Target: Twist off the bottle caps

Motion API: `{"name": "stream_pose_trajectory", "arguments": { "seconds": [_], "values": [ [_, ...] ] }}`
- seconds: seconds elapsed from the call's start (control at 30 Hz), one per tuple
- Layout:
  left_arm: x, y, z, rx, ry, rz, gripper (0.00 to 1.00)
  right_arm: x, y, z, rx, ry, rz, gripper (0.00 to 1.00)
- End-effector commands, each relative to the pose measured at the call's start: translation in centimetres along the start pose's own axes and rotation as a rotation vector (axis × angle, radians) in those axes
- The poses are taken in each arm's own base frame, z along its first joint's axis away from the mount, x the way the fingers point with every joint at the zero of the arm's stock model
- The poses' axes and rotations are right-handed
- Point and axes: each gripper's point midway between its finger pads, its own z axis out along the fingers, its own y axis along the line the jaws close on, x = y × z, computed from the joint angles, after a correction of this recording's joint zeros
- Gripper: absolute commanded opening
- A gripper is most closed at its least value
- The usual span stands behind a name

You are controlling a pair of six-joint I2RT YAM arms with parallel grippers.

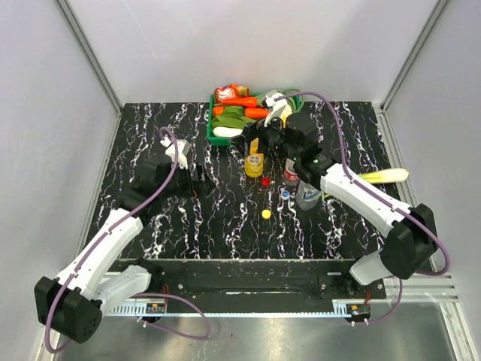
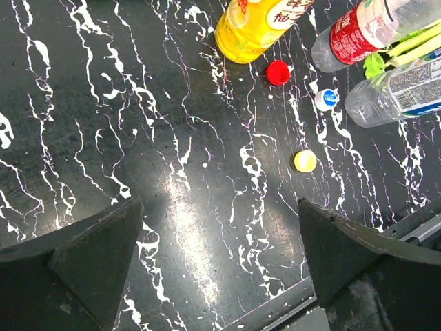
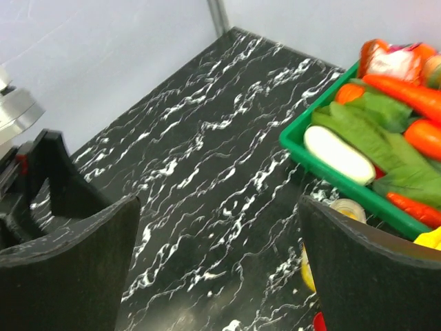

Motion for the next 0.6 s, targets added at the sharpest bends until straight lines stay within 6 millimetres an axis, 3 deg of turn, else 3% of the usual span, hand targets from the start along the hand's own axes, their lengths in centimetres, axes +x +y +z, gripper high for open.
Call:
{"name": "stream_pose_trajectory", "arguments": {
  "seconds": [0.0,0.23,0.57],
  "values": [
    [-3.0,-1.5,0.1,0.062,-0.060,-0.002,0.99,0.1,2.8,-1.1,-0.112,0.064,0.087,1.00],
    [-2.8,-1.9,0.3,0.198,-0.041,-0.065,0.99,2.8,3.7,-2.4,-0.147,0.132,0.184,1.00],
    [-5.0,1.7,-2.4,0.185,-0.149,-0.183,0.99,3.5,3.5,-4.9,-0.112,0.133,0.185,1.00]
  ]
}}
